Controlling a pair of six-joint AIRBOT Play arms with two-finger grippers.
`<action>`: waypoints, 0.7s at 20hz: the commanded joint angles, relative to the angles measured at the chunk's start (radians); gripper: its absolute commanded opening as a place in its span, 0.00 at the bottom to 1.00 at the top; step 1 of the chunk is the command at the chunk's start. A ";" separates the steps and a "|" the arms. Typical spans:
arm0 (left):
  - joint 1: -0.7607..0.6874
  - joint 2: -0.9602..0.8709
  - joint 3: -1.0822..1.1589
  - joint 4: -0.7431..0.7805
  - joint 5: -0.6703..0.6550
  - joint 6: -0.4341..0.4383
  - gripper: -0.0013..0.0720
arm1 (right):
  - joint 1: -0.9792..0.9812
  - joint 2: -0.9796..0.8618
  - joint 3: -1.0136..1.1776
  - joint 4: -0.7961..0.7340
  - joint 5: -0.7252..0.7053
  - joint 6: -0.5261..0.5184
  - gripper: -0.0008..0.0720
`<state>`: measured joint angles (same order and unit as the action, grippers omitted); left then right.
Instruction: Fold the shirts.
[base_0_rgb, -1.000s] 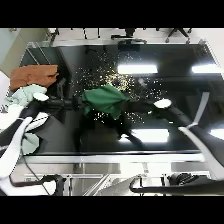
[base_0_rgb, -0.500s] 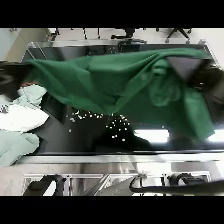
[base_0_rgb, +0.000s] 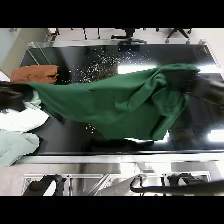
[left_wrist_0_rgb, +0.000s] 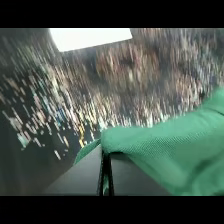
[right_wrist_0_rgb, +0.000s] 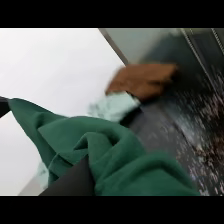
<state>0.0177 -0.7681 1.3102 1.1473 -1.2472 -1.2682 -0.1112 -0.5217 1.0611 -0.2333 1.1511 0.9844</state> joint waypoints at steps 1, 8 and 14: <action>-0.048 -0.182 -0.177 -0.022 0.090 -0.005 0.03 | 0.051 -0.225 -0.090 -0.061 -0.042 -0.086 0.04; -0.084 -0.628 -0.181 -0.024 0.235 -0.006 0.03 | 0.212 -0.749 -0.079 0.124 -0.227 -0.374 0.04; -0.072 -0.777 0.116 -0.021 0.027 -0.021 0.97 | 0.070 -0.639 0.021 -0.068 -0.078 -0.327 0.46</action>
<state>-0.0597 -1.4818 1.2953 1.1248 -1.1107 -1.2770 0.0296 -1.2140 1.0454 -0.1837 0.9947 0.6277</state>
